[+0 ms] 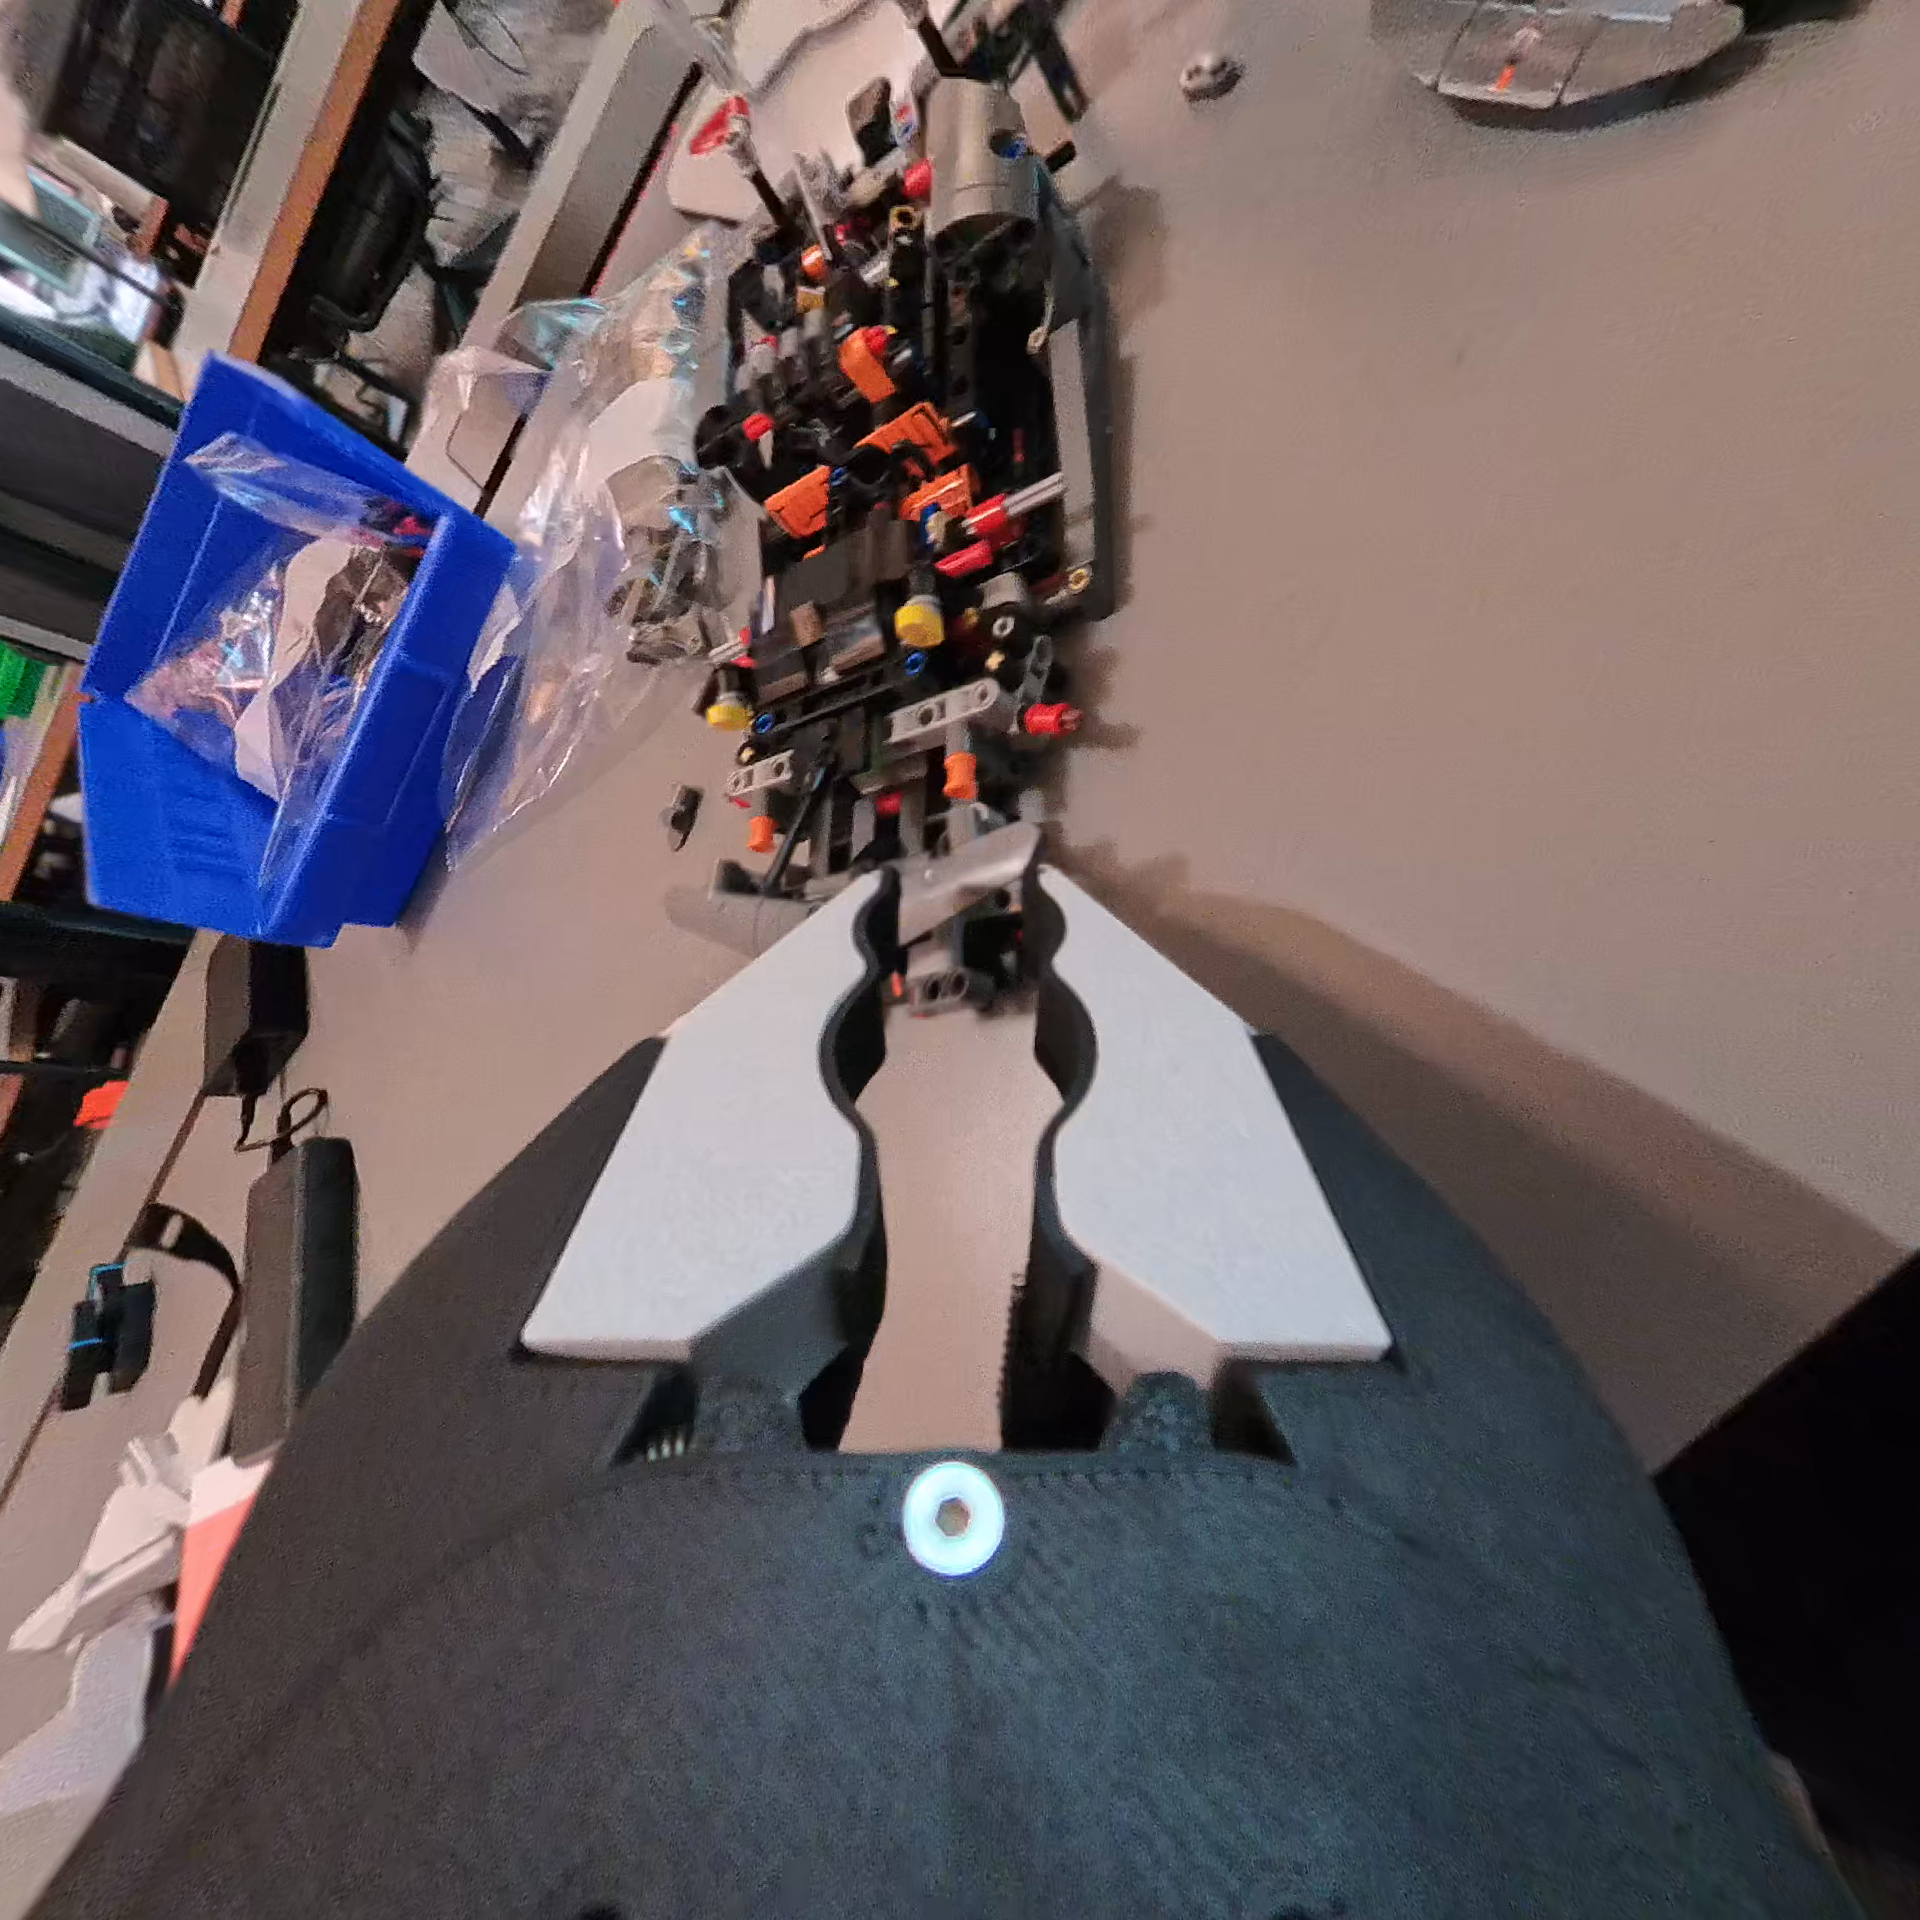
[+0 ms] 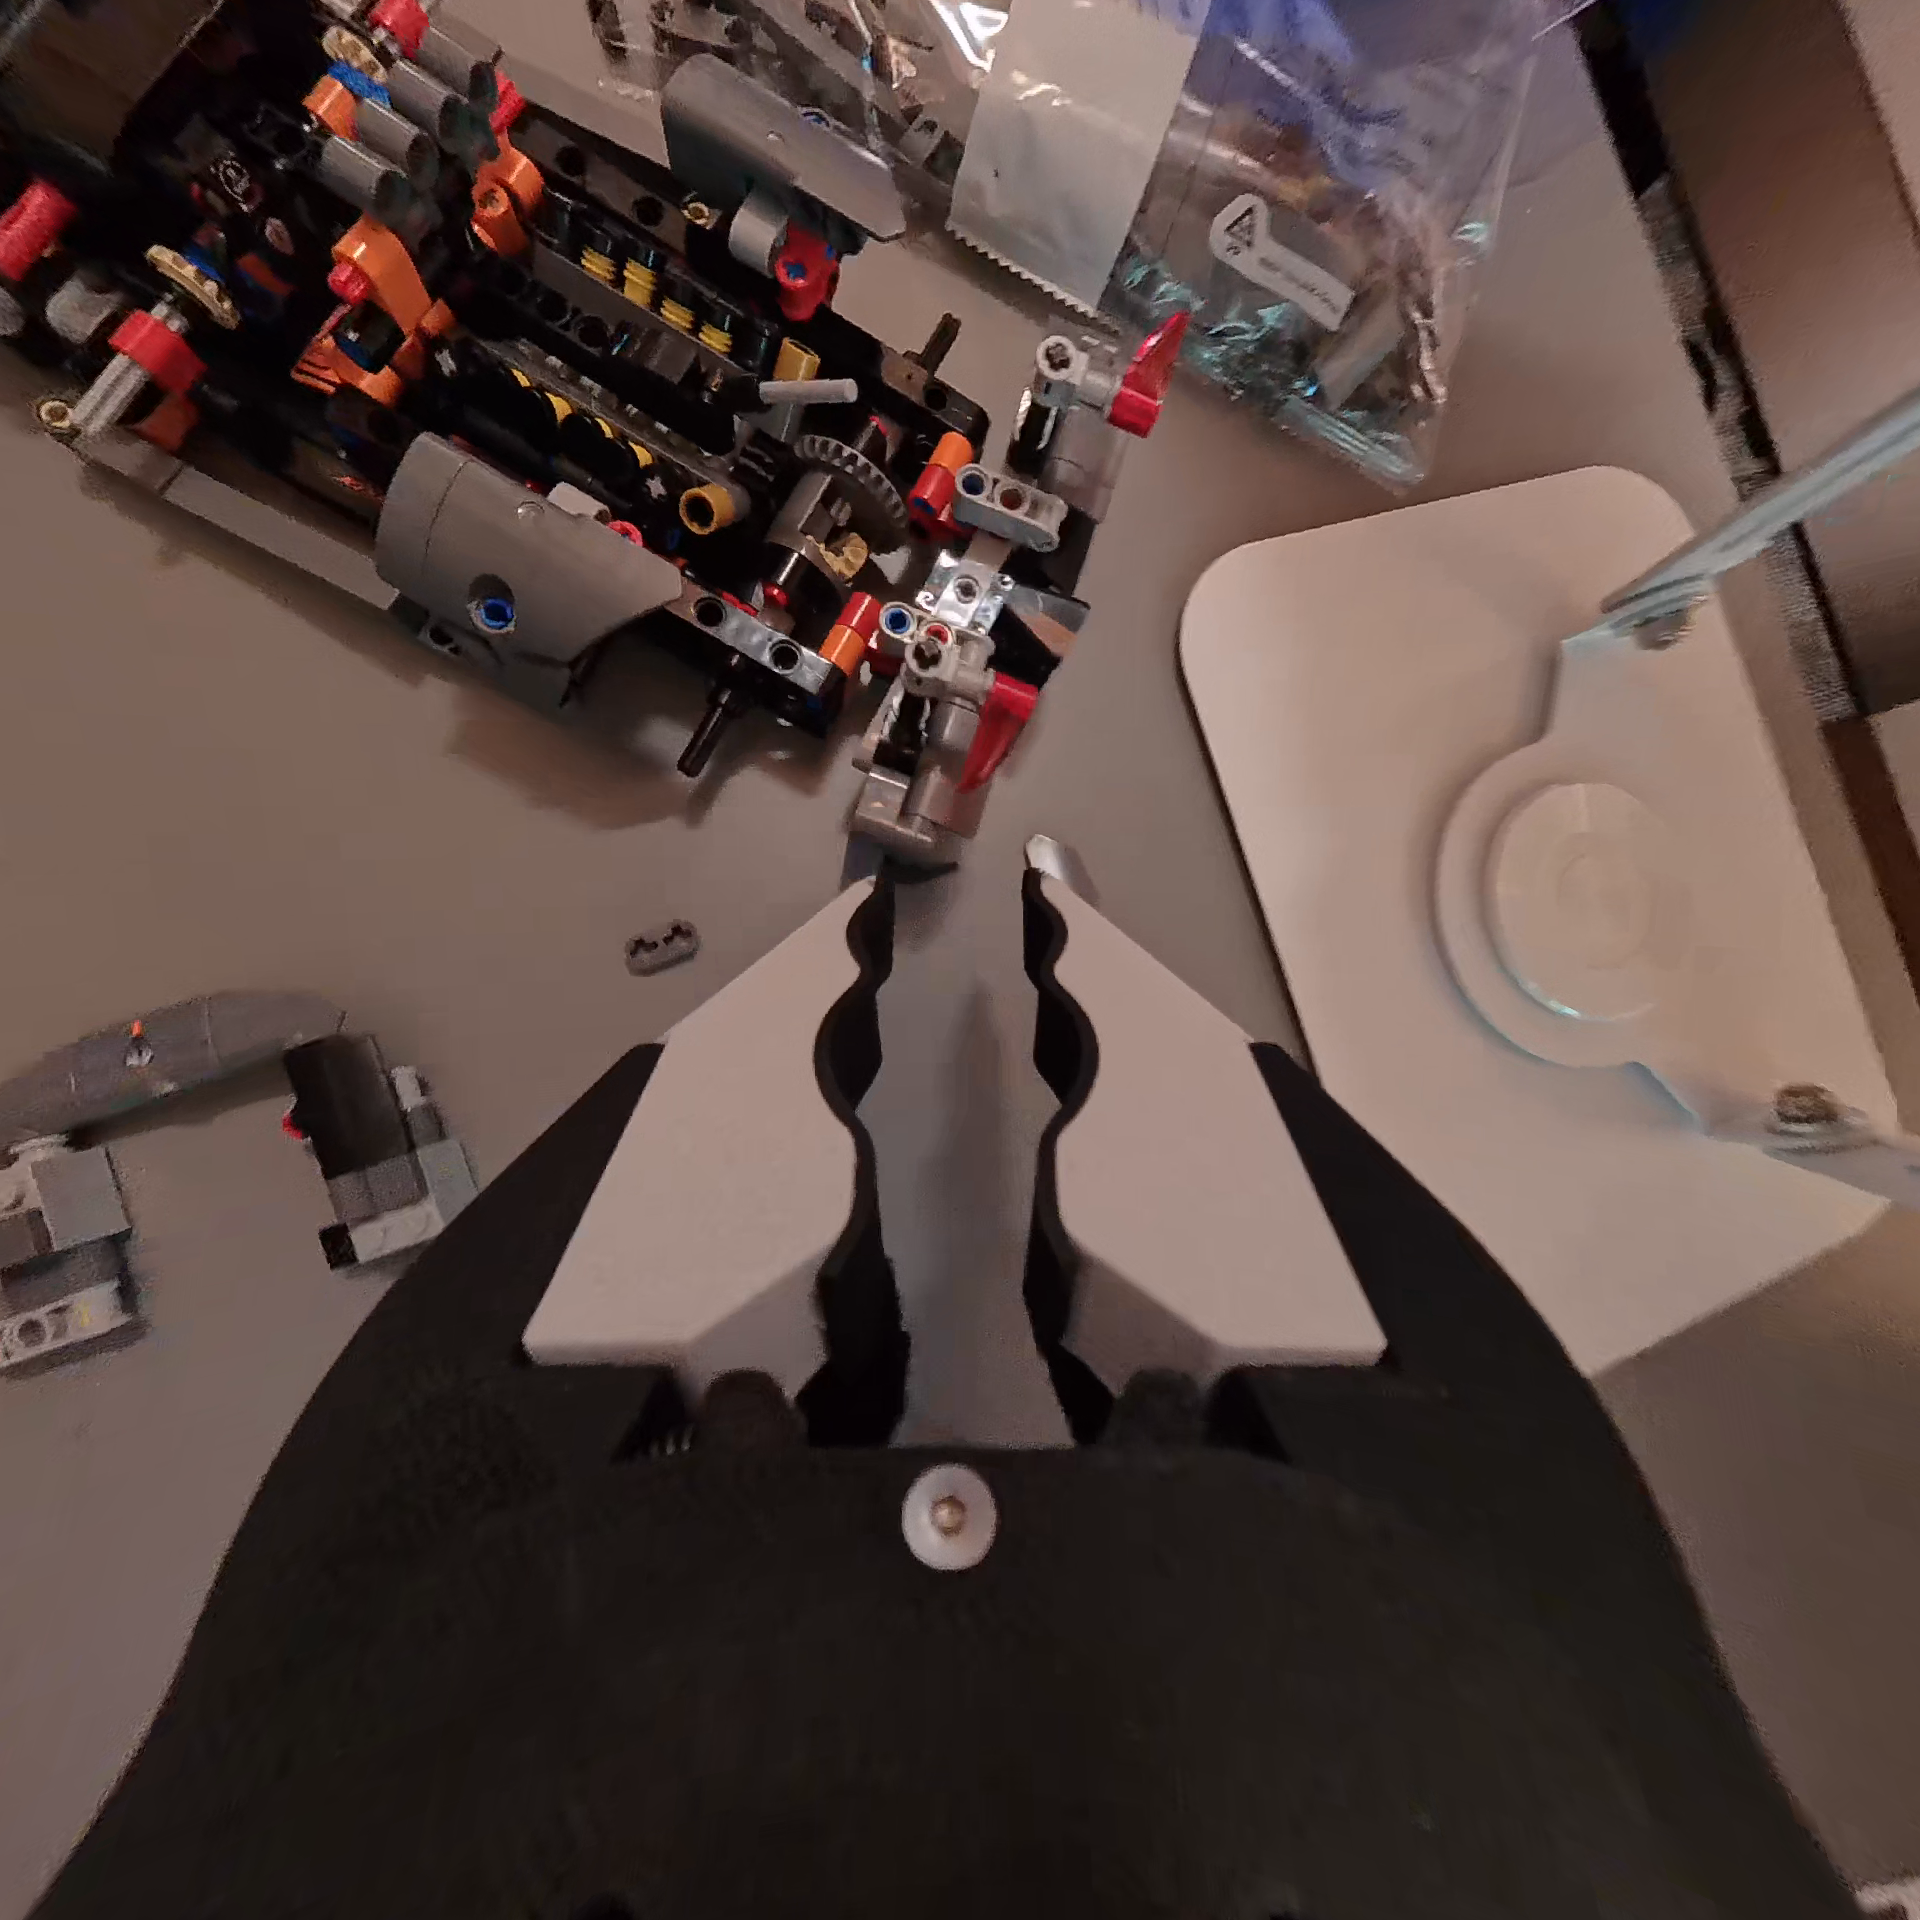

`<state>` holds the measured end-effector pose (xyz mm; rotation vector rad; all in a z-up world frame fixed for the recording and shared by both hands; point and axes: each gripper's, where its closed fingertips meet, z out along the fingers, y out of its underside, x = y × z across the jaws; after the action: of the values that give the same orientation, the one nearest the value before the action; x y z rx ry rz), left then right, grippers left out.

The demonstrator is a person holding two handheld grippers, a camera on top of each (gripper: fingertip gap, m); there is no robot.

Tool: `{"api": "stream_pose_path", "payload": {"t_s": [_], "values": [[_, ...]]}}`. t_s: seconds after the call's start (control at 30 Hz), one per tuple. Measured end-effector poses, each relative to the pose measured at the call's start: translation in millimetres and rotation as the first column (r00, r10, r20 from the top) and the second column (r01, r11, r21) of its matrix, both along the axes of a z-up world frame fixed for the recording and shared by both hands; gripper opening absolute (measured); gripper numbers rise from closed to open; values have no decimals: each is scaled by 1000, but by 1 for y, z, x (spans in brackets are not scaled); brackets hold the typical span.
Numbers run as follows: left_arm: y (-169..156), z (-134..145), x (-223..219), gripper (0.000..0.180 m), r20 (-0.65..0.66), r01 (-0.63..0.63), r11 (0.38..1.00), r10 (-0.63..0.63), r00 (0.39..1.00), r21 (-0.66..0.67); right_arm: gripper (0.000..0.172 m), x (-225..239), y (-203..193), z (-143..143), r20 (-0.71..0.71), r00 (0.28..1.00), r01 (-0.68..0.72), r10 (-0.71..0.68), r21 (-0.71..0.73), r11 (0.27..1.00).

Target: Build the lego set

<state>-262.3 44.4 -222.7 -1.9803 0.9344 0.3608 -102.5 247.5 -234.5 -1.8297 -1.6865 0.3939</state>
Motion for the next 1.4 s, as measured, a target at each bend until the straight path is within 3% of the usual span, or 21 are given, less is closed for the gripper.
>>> {"api": "stream_pose_path", "payload": {"t_s": [0.13,0.3,0.43,0.57,0.77,0.93,1.4], "values": [[-2,12,-22,30,59,-41,998,38,998,40,25,13,-3,14,-27,1000,5,-5,7,1000],[-1,4,-30,34,133,-41,999,39,990,11,28,25,-36,24,-57,993,-107,105,-24,994],[-9,22,-12,29,215,21,998,-34,976,61,35,32,-80,24,-68,974,-219,215,-60,974],[-14,28,30,28,200,148,986,-160,967,72,42,34,-103,9,-29,969,-246,245,-70,967],[-9,20,71,26,181,252,965,-261,948,73,32,33,-108,-26,31,976,-214,218,-100,972],[-8,19,81,25,187,273,958,-285,940,87,14,27,-110,-28,-16,981,-192,192,-130,973],[-12,7,82,22,220,251,964,-264,939,86,14,17,-115,-27,-26,975,-222,221,-137,965]]}}
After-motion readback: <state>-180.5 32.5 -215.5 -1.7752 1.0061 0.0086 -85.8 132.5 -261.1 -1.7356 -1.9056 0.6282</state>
